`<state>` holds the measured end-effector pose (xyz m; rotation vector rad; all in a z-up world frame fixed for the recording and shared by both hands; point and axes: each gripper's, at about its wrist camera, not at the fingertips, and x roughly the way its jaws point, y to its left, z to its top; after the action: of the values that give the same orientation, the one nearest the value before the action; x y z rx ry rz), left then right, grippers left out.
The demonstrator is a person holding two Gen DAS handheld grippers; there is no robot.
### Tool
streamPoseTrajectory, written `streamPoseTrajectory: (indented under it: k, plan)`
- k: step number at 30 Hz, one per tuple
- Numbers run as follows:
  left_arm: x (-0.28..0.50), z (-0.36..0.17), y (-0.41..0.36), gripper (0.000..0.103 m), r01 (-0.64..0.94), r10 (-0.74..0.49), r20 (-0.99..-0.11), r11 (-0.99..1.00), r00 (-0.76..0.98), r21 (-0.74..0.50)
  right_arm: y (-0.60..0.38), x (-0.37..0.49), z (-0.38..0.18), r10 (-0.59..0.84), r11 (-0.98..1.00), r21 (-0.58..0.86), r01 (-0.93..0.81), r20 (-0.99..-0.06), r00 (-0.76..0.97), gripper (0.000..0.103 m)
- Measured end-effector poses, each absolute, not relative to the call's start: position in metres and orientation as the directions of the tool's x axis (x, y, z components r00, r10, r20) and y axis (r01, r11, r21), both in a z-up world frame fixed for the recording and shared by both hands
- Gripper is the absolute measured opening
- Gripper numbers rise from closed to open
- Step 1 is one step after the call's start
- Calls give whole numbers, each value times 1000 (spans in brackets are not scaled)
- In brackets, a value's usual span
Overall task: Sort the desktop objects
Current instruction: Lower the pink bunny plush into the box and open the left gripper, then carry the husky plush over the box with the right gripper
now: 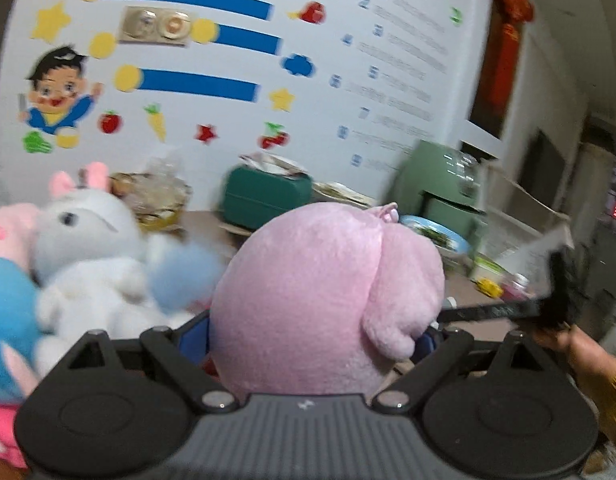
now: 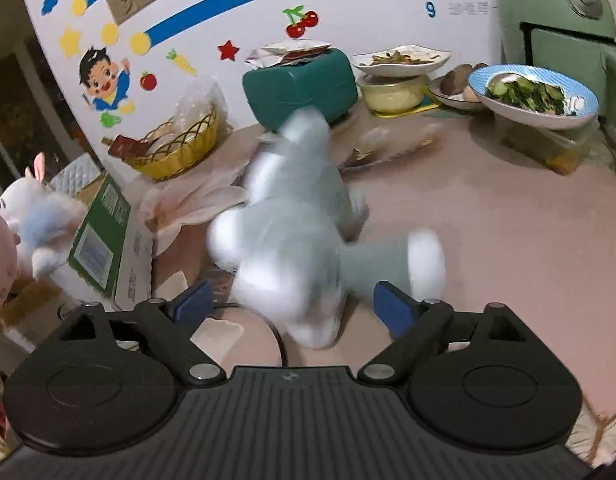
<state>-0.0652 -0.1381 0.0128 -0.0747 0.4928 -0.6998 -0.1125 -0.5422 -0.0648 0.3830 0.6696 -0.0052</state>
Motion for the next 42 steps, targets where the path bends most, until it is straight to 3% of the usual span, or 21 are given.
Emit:
streamPoseTrajectory:
  k: [5,10,13,19,29,35,42]
  plan:
    - [-44,12,-134,94,547,-602,-411,797,685,-255,-534,-105,-65,119,931,341,132,-623,773,103]
    - [-22,3,-139,94,506,-624,-387,779,679,-370,-519,-104,-70,134,941,322,108,-644,753,103]
    - [-17,-4,-147,99,493,-615,-393,787,684,-371,-515,-105,-74,131,944,310,110,-661,739,103]
    - [-19,-4,-160,103,452,-510,-442,860,738,-238,-513,-105,-77,110,945,299,136,-679,726,103]
    - [-76,30,-146,103,481,-454,-314,877,834,12,-515,-96,-52,32,964,229,134,-603,797,103]
    - [-100,18,-142,103,580,-540,-370,814,756,-4,-499,-53,-39,-24,998,30,55,-637,770,103]
    - [-115,-15,-149,103,676,-622,-472,733,625,-71,-491,17,-55,-38,993,-98,-65,-790,612,103]
